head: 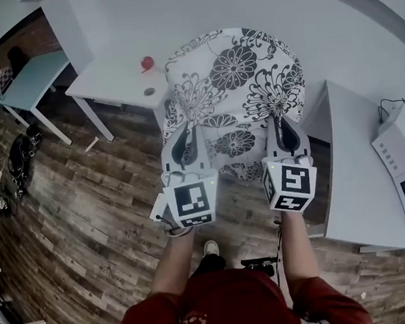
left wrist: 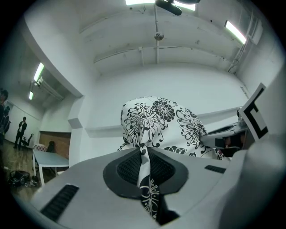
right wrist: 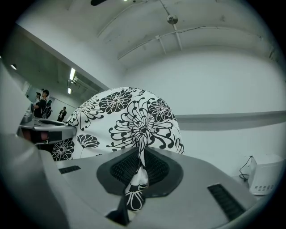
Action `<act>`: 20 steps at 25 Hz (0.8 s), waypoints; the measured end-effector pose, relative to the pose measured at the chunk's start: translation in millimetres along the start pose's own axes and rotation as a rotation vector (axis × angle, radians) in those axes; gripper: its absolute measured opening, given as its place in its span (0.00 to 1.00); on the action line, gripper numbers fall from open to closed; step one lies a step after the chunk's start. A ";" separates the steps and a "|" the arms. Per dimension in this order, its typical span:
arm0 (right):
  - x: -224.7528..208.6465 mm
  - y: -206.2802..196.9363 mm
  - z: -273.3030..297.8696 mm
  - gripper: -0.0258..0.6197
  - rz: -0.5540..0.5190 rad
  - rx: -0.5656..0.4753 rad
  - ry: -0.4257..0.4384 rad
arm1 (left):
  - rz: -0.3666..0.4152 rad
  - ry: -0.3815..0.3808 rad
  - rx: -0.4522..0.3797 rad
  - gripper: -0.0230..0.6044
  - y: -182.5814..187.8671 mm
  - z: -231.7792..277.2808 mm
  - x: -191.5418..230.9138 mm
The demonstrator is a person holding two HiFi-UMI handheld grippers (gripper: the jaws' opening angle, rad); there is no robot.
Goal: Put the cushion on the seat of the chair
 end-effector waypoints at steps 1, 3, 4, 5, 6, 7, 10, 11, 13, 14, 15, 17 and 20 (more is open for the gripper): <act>0.4 0.4 -0.2 0.11 -0.004 -0.003 -0.005 | -0.002 -0.004 -0.005 0.11 -0.1 0.0 0.5; 1.3 0.8 0.0 0.11 -0.010 -0.008 -0.015 | -0.002 -0.012 -0.015 0.11 -0.8 0.6 1.6; 1.7 0.4 0.3 0.11 -0.013 -0.010 -0.020 | -0.002 -0.017 -0.018 0.11 -1.6 1.3 2.2; 2.2 -0.3 0.7 0.11 -0.014 -0.010 -0.025 | -0.001 -0.022 -0.020 0.11 -2.5 2.1 2.8; 2.6 -1.2 1.3 0.11 -0.016 -0.010 -0.030 | 0.002 -0.028 -0.022 0.11 -3.5 2.8 3.4; 3.1 -2.0 2.0 0.11 -0.017 -0.011 -0.034 | 0.007 -0.032 -0.023 0.11 -4.5 3.4 4.1; 4.0 -2.7 3.4 0.11 -0.015 -0.015 -0.042 | 0.012 -0.044 -0.029 0.11 -6.6 5.5 5.4; 4.3 -2.9 3.8 0.11 -0.014 -0.016 -0.043 | 0.012 -0.046 -0.031 0.11 -7.5 6.5 5.5; 5.2 -4.0 5.5 0.11 -0.011 -0.020 -0.045 | 0.015 -0.047 -0.033 0.11 -9.4 9.0 6.3; 5.8 -4.8 6.2 0.11 -0.011 -0.021 -0.046 | 0.016 -0.047 -0.035 0.11 -10.1 9.9 7.2; 6.3 -5.5 6.6 0.11 -0.011 -0.023 -0.048 | 0.017 -0.049 -0.036 0.11 -10.5 10.4 8.1; 6.9 -6.2 6.0 0.11 -0.013 -0.027 -0.057 | 0.017 -0.055 -0.037 0.11 -10.6 10.8 9.4; 8.9 -6.5 5.8 0.11 -0.017 -0.030 -0.072 | 0.016 -0.066 -0.044 0.11 -11.5 12.2 11.8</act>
Point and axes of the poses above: the fingertips, and each gripper's own axes: z forward along the fingers, x to its left, y out of its top, the point moved 9 cm from there along -z, backward along the fingers, and after that the axes turned 8 degrees about -z, right-handed, at the moved point
